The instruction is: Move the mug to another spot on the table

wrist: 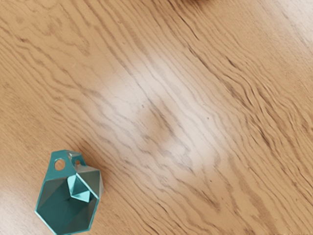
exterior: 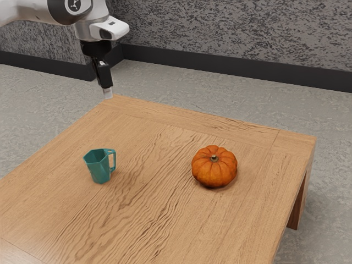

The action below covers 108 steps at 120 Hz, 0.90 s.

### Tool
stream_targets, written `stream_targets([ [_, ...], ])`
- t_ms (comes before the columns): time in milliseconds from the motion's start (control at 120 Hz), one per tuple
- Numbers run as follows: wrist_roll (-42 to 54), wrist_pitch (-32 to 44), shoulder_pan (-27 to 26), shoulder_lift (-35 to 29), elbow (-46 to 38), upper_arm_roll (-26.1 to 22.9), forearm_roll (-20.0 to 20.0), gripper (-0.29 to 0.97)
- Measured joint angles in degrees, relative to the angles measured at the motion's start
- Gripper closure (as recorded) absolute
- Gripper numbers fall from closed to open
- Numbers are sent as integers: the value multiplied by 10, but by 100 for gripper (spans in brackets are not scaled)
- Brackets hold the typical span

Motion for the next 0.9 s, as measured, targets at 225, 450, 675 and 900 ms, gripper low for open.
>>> stream_targets([
  [225, 14, 0, -2, 1, 0, -1, 3, 0],
  [450, 11, 1, -15, 9, -21, 1, 36, 0],
  [675, 18, 48, -3, 31, -85, 11, 66, 0],
  [900, 24, 99, 14, 52, -109, 51, 72, 0],
])
